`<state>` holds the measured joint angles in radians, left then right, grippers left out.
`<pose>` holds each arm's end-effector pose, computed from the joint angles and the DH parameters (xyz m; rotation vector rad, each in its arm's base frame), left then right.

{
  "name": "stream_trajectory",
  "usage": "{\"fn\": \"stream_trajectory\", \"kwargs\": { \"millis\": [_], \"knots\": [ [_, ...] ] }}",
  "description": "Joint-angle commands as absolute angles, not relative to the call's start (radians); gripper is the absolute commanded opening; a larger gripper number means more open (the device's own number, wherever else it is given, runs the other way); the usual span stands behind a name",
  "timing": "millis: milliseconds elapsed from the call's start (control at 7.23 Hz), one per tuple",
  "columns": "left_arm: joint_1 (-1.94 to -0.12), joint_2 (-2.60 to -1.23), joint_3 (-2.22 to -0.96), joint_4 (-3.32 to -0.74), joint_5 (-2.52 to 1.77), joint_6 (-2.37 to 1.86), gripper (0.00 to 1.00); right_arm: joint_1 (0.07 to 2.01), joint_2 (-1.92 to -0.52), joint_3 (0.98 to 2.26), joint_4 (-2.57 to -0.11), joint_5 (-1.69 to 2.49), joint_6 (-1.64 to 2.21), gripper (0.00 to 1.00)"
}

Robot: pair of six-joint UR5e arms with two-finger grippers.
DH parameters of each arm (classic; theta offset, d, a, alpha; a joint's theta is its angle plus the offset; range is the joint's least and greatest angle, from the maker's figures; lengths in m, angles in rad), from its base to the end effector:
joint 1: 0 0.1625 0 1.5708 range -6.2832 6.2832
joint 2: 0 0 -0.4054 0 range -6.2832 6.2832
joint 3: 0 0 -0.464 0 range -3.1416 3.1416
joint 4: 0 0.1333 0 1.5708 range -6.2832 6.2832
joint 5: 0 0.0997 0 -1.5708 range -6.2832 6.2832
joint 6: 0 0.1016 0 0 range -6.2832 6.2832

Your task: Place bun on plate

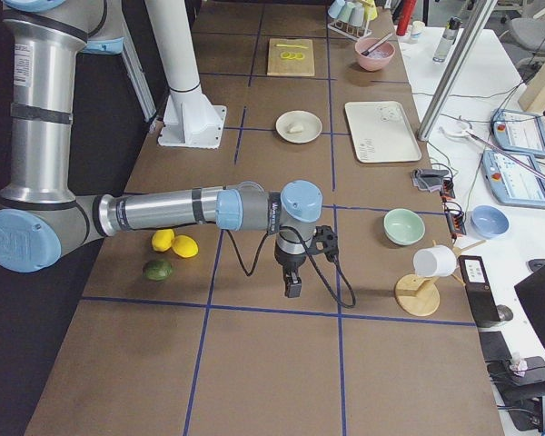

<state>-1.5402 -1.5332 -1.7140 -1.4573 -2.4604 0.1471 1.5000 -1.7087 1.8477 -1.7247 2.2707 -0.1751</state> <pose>-0.0377 -0.5468 0.5835 0.0445 0.8896 0.1623 0.0322 -0.5059 0.5790 0.0223 -0.7013 -0.2305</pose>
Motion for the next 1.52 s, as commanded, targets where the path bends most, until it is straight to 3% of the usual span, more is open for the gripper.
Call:
{"fn": "stream_trajectory", "kwargs": {
  "millis": [0, 1384],
  "knots": [
    [-1.557, -1.525, -1.707, -1.433, -2.464, 0.1, 0.99, 1.519, -1.732, 1.847, -1.727, 2.29, -0.196, 1.0],
    [-1.557, -1.457, -1.738, -1.531, -2.288, 0.06, 1.0, 1.519, -1.726, 1.804, -1.721, 2.318, -0.189, 1.0]
  ]
}}
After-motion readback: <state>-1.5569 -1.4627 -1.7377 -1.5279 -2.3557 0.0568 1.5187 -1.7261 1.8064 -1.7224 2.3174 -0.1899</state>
